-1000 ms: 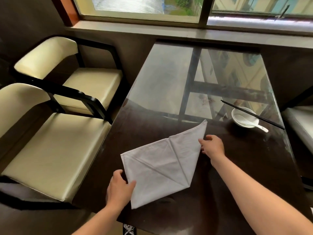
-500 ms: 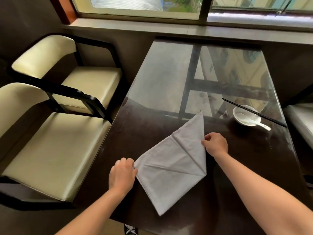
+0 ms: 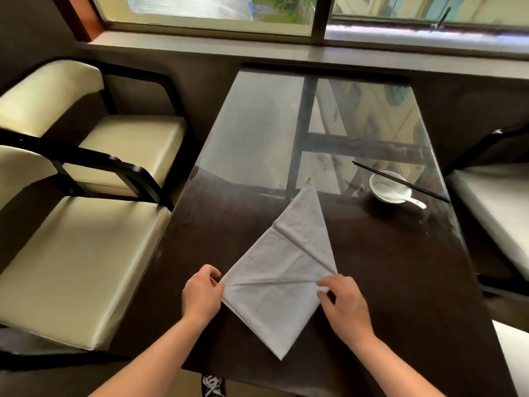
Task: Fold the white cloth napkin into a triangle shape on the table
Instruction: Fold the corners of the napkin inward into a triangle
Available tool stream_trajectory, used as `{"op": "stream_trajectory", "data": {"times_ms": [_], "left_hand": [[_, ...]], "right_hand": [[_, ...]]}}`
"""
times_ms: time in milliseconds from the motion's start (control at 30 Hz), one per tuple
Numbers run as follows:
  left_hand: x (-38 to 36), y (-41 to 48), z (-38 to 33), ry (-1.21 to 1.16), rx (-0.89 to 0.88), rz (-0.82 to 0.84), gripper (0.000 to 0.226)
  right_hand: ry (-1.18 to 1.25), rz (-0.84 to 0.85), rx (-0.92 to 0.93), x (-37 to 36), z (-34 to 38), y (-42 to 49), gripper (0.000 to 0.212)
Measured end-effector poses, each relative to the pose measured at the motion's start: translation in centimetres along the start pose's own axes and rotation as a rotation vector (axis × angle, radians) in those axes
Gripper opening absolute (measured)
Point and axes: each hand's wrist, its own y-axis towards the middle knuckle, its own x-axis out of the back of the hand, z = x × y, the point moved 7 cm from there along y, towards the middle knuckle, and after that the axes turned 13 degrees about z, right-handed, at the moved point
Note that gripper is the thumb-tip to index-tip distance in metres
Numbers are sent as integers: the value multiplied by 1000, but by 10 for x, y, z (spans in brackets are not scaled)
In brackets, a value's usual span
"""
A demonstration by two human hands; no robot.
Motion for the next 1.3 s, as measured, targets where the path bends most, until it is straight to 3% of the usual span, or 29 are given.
{"op": "stream_trajectory", "data": {"times_ms": [167,333,500,700,933,1067,1167,1300], "left_hand": [[1,-3,-1,-14,-31,-3,8],[0,-3,1,25,-20,4,10],[-1,0,1,71,-53,-5,11],[-3,-4,-1,137,-171,-17,5],[-20,-19,0,439,-539,-7,17],[-25,-33,1,558,-773,-32,25],[-24,-39,10,594,-814,19,49],[-22,-37,18,556,-752,129,54]], "right_hand": [[-187,213,349,-42,31,-44,25],[-284,339,461,-61,47,-52,49],[-387,309,530,-63,49,-48,35],[-375,153,630,-61,57,-44,11],[-292,189,557,-61,58,-35,10],[-166,234,415,-57,51,-27,23],[-50,225,327,-48,52,-22,33],[14,127,321,-29,68,-10,41]]}}
